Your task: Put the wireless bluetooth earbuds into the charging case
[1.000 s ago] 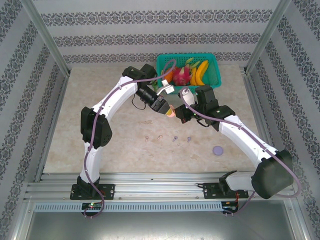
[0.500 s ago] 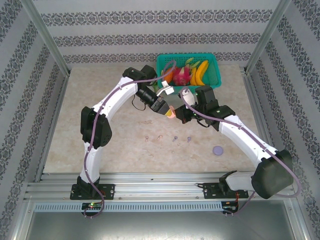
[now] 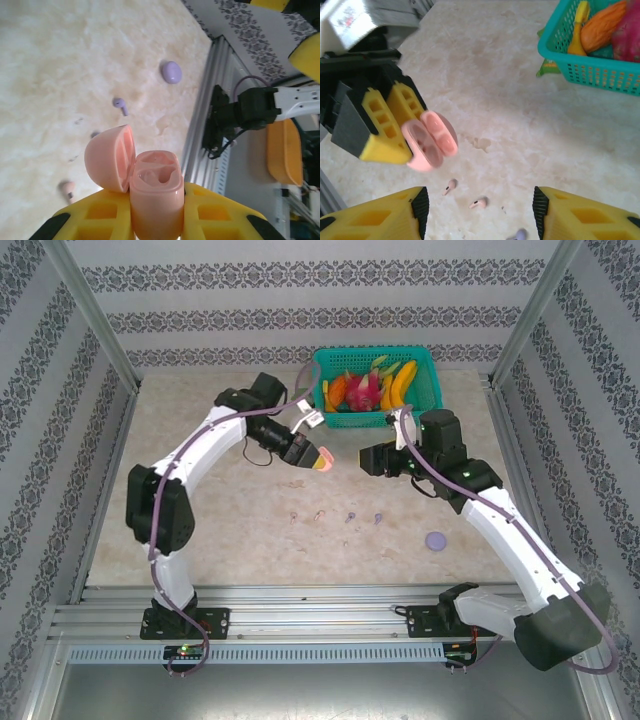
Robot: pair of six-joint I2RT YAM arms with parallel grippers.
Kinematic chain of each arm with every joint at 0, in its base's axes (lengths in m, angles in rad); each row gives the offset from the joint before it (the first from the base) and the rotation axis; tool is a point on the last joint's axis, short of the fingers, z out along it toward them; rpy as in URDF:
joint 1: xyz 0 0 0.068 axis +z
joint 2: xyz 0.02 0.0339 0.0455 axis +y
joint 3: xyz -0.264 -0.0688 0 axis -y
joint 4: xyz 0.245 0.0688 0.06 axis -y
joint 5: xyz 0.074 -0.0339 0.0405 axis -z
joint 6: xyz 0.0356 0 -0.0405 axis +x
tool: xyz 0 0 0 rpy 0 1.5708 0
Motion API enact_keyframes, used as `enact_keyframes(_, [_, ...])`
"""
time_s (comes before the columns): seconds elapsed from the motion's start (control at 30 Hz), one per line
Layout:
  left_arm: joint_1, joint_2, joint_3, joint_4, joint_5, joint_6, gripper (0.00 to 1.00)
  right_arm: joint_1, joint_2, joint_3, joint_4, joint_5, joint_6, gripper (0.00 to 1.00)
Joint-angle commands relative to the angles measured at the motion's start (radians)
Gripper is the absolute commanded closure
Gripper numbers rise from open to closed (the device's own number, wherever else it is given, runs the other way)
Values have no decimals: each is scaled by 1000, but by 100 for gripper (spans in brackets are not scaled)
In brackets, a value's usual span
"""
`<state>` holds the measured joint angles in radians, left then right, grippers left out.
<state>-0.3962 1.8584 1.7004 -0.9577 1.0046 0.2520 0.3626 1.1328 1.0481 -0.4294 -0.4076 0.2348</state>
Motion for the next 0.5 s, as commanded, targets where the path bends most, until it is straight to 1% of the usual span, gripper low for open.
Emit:
enact_keyframes(0.0, [9,-128,-126,245,-116,-107,100,24,6,-8,-67,37,154,39])
enact_keyframes(0.07, [13,-205,-229,363,-180,-143,100,57,14,-19,-77,68,210,38])
enact_keyframes(0.23, [14,-384,-450,597,-405,-230,100,160,76,-28,-95,184,332,38])
enact_keyframes(0.3, [15,-451,-519,666,-491,-244,100,205,120,-23,-102,244,378,38])
enact_keyframes(0.47, [14,-630,-730,902,-658,-276,100,292,246,23,-120,314,451,38])
